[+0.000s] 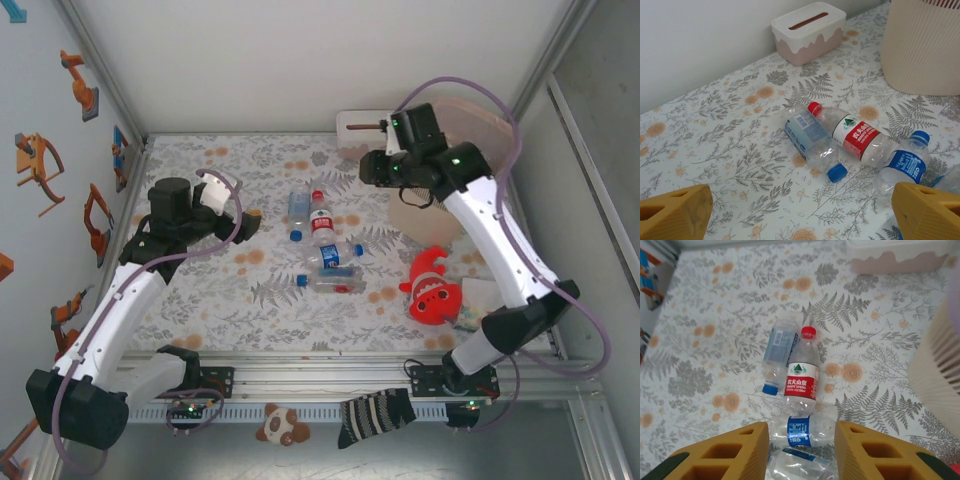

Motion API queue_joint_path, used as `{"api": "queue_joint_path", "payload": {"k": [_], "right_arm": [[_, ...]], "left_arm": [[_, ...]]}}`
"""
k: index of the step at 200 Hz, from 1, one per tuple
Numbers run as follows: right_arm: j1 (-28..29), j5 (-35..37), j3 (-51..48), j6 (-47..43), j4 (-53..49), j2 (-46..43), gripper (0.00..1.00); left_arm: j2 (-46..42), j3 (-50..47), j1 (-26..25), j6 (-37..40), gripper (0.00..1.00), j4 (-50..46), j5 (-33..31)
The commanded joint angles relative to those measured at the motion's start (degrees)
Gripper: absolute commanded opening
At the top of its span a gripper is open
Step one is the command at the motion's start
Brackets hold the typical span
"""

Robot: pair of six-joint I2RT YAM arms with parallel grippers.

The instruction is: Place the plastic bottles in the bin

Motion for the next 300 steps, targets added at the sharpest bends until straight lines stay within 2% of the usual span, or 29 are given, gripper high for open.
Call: {"api": "queue_joint_path", "payload": {"k": [1, 57, 108, 151, 234, 300], "right_arm": [[1.9, 1.9, 0.4, -1.1, 0.3, 4.4, 0.41], [3.6, -1.9, 1.8, -1.7, 3.5, 16.3, 0.49], [3.6, -2.6, 5.6, -3.4, 4.0, 26.2, 0.58], [3.6, -2.5, 9.0, -4.1, 3.5, 32.5, 0.60], [3.6, -4.8, 12.3, -4.1, 2.7, 39.1, 0.63], [3.5, -3.7, 12.8, -4.5, 2.7, 42.5, 0.65]], "left_arm": [[-0.4, 0.1, 0.3, -0.2, 0.92, 0.8, 1.2], [-1.1, -0.1, 0.3, -0.3, 0.92, 0.9, 1.2], [-1.4, -0.1, 0.3, -0.5, 0.92, 1.0, 1.6], [-1.7, -0.2, 0.2, -0.7, 0.92, 1.0, 1.7], [-1.6, -0.3, 0.2, -0.7, 0.92, 1.0, 1.9], [-1.6, -0.3, 0.2, -0.6, 0.91, 0.8, 1.6]]}}
